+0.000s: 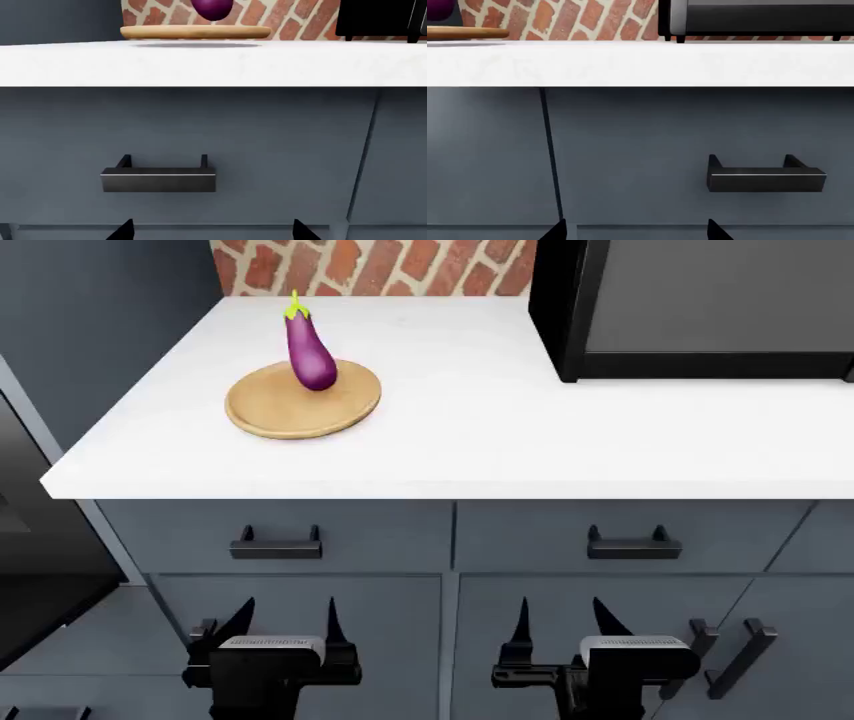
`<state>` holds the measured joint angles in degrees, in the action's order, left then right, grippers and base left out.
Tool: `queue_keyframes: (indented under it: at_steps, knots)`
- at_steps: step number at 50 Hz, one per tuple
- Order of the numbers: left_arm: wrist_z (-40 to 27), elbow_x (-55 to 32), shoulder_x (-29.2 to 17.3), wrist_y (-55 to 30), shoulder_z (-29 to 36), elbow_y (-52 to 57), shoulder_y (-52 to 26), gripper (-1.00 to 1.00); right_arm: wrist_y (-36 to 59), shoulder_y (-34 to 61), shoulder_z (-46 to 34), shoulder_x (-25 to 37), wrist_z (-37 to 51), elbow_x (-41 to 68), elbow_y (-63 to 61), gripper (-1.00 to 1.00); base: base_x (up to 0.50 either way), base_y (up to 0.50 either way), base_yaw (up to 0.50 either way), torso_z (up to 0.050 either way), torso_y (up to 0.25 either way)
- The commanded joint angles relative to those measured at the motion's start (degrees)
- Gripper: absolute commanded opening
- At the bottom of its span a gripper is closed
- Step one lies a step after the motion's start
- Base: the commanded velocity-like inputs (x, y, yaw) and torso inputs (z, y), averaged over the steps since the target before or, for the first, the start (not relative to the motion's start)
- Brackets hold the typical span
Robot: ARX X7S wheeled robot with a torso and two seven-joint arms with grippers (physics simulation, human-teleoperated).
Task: Place the eggplant on the rack of the oven.
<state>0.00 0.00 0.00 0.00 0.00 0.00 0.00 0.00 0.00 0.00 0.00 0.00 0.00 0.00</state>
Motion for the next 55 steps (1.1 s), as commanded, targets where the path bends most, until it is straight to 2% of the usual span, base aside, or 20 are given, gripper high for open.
queue_keyframes:
  at_steps: [1, 9, 39, 55]
  knots:
    - [-1.44, -0.21, -0.88, 1.44, 1.31, -0.85, -0.04, 1.0, -0.25, 0.23, -0.75, 0.94, 0.9, 1.44, 0.71, 1.0, 0.0, 0.0, 0.0, 0.0, 0.0]
    - [-3.87, -0.2, -2.32, 1.36, 3.54, -3.94, -1.37, 1.0, -0.21, 0.3, -1.93, 2.17, 1.8, 3.86, 1.12, 1.0, 0.0, 0.0, 0.0, 0.0, 0.0]
    - [-7.58, -2.01, -4.59, 1.3, 6.55, -4.13, -1.66, 1.0, 1.02, 1.0, -4.95, 4.55, 4.34, 7.39, 2.26, 1.0, 0.0, 0.0, 0.0, 0.0, 0.0]
    - [-8.51, -2.55, -5.9, 1.4, 8.06, -3.14, -1.86, 1.0, 1.34, 0.83, -6.06, 5.54, 5.72, 8.45, 1.3, 1.0, 0.0, 0.0, 0.0, 0.05, 0.0]
